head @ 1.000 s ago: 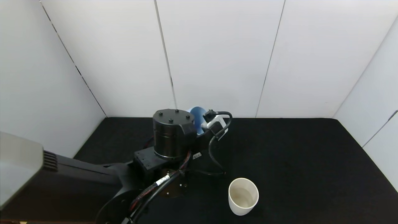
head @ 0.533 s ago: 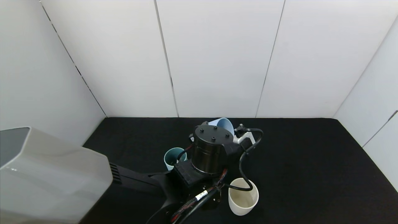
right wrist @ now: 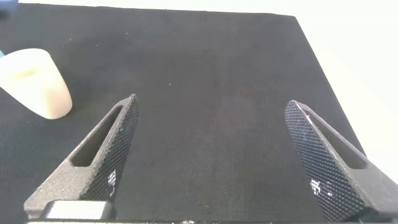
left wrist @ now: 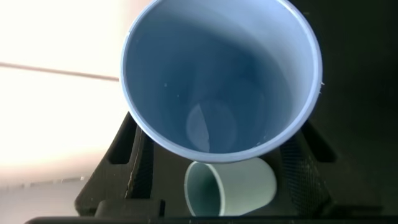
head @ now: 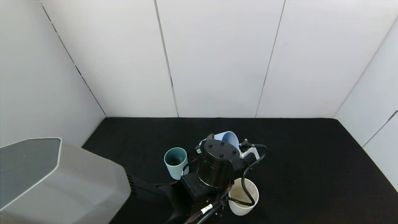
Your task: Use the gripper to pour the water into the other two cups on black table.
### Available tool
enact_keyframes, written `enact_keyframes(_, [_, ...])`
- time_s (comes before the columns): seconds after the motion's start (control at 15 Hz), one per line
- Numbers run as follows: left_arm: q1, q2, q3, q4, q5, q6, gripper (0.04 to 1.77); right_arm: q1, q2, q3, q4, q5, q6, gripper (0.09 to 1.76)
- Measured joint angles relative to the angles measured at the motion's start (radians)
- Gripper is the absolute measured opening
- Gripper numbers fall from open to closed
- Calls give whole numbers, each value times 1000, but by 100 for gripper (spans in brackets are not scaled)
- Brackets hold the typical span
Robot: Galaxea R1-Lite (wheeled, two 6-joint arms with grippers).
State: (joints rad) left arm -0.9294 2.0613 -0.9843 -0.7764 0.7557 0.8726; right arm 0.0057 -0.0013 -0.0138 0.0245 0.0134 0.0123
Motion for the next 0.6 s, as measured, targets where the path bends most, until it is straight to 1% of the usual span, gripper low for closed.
enact_keyframes(0.27, [0, -4, 29, 2, -88, 50, 119, 0, 0, 0, 0, 0, 0, 171])
enact_keyframes(0.47, [4, -11, 46, -5, -97, 102, 119, 0, 0, 0, -1, 0, 0, 171])
enact_keyframes(0.6, [9, -18, 53, -6, -95, 153, 119, 0, 0, 0, 0, -1, 0, 171])
